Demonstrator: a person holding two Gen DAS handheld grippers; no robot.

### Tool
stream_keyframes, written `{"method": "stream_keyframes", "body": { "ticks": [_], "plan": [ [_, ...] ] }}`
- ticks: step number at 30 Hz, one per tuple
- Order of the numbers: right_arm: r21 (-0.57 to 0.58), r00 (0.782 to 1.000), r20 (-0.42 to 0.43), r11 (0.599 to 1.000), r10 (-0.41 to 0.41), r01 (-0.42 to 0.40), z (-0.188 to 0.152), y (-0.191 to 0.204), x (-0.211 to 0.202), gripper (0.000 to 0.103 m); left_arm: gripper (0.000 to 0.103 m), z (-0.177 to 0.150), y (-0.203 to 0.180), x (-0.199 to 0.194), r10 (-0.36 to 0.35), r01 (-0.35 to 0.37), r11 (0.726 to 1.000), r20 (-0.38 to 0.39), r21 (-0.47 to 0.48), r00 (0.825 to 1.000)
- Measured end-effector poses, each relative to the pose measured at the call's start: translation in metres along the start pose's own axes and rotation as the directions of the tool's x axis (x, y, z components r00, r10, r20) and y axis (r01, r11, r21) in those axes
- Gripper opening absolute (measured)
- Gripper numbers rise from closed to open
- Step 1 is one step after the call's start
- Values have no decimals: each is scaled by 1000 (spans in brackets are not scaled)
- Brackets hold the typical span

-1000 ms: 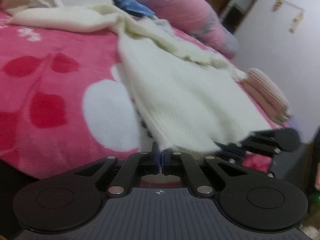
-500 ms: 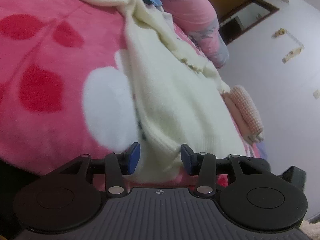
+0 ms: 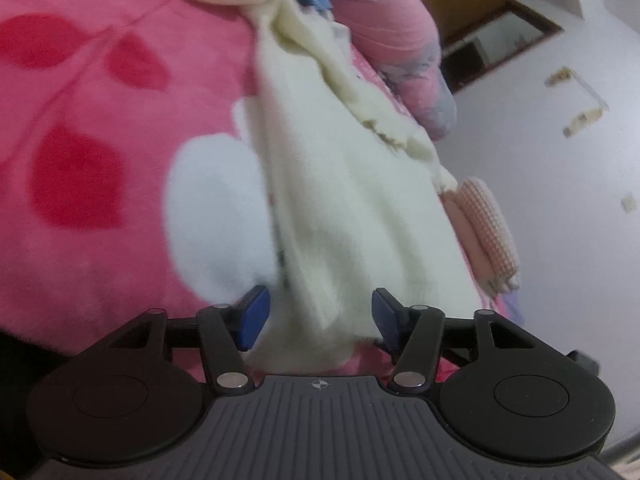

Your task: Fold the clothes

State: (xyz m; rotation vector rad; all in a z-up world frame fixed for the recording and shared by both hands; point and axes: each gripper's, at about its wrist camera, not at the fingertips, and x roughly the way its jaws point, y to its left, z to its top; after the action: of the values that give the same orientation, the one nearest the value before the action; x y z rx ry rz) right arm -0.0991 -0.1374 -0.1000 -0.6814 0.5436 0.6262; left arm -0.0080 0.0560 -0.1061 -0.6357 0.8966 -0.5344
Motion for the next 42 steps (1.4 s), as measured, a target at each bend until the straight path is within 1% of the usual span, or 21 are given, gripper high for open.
{"method": "stream_keyframes", "body": {
  "ticks": [1,3,4,6,7,8,12,15,18,19,21,22,23,28,32,34,36,37,39,41,42],
  "plan": [
    [5,1000,-5,1000,1,-1,0,-1,-2,3,41,0,-4,5,32,-32,999,-3,23,999],
    [18,1000,-15,1000,4,-3,1,-5,-7,4,25,-1,-10,7,83,-84,993,11,79,996],
    [41,1000,-20,999,17,-16,3,-11,-11,7,22,-2,-13,8,108,-109,988,20,107,994],
    [114,997,-26,991,71,-67,6,-29,-22,24,13,-6,-12,5,111,-114,987,33,112,993],
    [147,996,-21,986,87,-83,10,-38,-23,41,12,-7,-10,4,108,-111,988,34,106,994],
    [176,996,-9,981,91,-88,15,-47,-19,49,12,-8,-9,2,102,-105,989,34,104,994],
    [289,994,38,951,103,-109,39,-82,0,52,13,-10,0,-3,75,-77,994,28,82,997],
    [370,991,75,920,108,-128,57,-109,14,52,13,-7,8,1,48,-48,999,25,18,999],
    [448,988,111,882,110,-148,74,-136,28,51,8,-6,12,0,42,-42,999,38,-17,998],
    [450,987,115,880,110,-150,79,-139,33,46,8,-8,9,-2,49,-49,999,49,-10,998],
    [401,988,103,905,111,-143,85,-132,44,37,6,-11,4,-9,58,-59,998,75,10,995],
    [375,989,97,916,111,-140,88,-128,50,25,6,-12,0,-15,58,-60,998,90,21,994],
    [350,990,91,927,111,-137,91,-125,56,21,6,-12,0,-16,55,-57,998,91,27,994],
    [218,992,61,968,110,-120,106,-107,85,19,5,-11,0,-20,38,-42,998,84,54,996],
    [223,995,-99,975,10,13,78,-138,116,13,5,-11,0,-23,24,-30,997,79,76,997],
    [303,984,-169,946,-63,112,77,-164,118,0,5,-10,-1,-24,18,-24,996,75,87,997],
    [277,973,-177,941,-148,194,87,-168,113,0,5,-10,0,-25,15,-22,995,71,95,997],
    [246,975,-150,949,-161,195,94,-163,109,0,5,-10,0,-24,17,-23,995,68,97,998],
    [203,998,-38,977,-57,64,111,-142,101,0,5,-11,0,-23,19,-25,995,63,101,998],
    [149,997,55,986,62,-69,126,-120,99,0,5,-11,-1,-24,25,-31,994,60,105,998],
    [122,992,69,986,104,-112,131,-111,107,0,5,-12,-1,-24,27,-34,994,58,108,998]
  ]
}}
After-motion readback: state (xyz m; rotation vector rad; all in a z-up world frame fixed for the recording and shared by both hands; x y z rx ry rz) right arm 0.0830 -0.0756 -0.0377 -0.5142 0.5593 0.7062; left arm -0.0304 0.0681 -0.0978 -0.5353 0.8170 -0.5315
